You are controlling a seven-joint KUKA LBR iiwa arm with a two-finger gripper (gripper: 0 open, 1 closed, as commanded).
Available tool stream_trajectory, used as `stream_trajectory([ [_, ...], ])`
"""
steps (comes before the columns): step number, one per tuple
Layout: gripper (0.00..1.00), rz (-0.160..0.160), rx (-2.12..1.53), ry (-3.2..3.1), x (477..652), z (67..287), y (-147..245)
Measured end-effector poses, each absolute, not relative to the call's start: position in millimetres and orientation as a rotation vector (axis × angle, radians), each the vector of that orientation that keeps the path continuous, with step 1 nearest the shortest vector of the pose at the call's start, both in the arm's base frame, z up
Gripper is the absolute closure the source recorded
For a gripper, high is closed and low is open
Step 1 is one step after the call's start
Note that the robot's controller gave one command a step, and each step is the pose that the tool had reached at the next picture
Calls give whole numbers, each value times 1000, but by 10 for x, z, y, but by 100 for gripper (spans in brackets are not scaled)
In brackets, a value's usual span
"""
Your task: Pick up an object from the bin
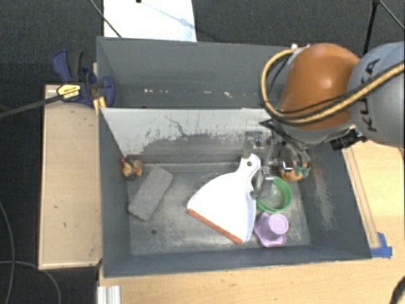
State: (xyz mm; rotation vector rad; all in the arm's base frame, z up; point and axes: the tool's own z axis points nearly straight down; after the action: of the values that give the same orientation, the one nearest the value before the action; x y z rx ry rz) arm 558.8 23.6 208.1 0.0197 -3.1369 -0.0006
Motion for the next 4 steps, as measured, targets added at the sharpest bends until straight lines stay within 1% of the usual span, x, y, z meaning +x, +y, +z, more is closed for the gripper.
stream_trajectory([
  [1, 0, -1, 19, -3145, 5602, 2129, 235],
  [2, 0, -1, 43, -3152, 5682, 1606, 276],
  [3, 0, -1, 45, -3146, 5633, 1040, 750],
  [4, 100, -2, -110, -3144, 5557, 708, 737],
])
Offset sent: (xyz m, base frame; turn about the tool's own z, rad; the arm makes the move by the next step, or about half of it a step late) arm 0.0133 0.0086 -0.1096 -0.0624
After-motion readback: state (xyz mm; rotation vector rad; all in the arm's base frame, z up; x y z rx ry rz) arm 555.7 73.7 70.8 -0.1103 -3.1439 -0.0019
